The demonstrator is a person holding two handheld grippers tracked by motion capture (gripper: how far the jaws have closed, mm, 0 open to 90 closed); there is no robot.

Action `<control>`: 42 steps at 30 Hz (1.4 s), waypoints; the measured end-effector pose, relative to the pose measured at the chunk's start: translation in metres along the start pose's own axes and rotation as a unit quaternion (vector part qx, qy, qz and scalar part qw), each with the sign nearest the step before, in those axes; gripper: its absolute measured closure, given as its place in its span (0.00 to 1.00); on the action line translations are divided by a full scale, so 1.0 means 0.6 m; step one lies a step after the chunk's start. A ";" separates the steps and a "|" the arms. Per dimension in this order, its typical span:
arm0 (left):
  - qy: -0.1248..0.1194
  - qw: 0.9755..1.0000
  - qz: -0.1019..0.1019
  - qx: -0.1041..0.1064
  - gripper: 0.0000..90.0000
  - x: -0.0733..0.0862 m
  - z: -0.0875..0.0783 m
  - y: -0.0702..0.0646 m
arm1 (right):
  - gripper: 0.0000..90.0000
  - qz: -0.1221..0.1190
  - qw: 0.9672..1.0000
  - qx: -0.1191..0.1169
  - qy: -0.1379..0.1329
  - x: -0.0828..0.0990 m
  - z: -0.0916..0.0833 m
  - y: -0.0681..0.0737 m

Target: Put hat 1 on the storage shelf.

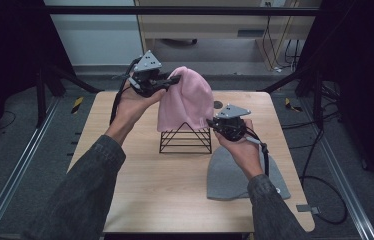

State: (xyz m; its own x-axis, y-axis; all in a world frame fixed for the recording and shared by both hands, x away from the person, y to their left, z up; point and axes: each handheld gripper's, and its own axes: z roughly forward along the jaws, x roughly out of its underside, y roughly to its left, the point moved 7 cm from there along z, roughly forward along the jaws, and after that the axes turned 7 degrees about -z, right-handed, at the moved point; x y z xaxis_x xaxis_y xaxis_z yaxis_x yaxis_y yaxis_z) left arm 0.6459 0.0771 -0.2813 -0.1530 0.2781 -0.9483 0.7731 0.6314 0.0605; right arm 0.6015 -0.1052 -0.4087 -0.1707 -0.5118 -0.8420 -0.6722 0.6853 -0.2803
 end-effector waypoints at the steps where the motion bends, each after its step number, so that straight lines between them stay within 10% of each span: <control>1: 0.004 1.000 0.003 0.002 0.87 0.004 -0.002 -0.002 | 0.92 -0.003 1.000 -0.002 0.000 0.001 -0.001 0.001; 28: 0.045 0.999 0.001 0.023 0.86 0.092 0.013 -0.032 | 0.79 0.006 0.998 -0.017 0.061 0.065 0.027 0.016; 42: 0.078 0.996 -0.025 0.032 0.85 0.153 0.026 -0.039 | 0.70 0.014 0.998 0.002 0.066 0.076 -0.005 -0.003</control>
State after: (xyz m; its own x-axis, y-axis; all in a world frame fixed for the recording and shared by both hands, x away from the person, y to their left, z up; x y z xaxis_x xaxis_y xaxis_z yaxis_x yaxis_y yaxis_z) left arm 0.6234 0.0767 -0.3744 -0.2821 0.3592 -0.8896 0.7993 0.6008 -0.0108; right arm 0.5928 -0.1312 -0.4454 -0.2829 -0.5552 -0.7821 -0.6632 0.7024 -0.2587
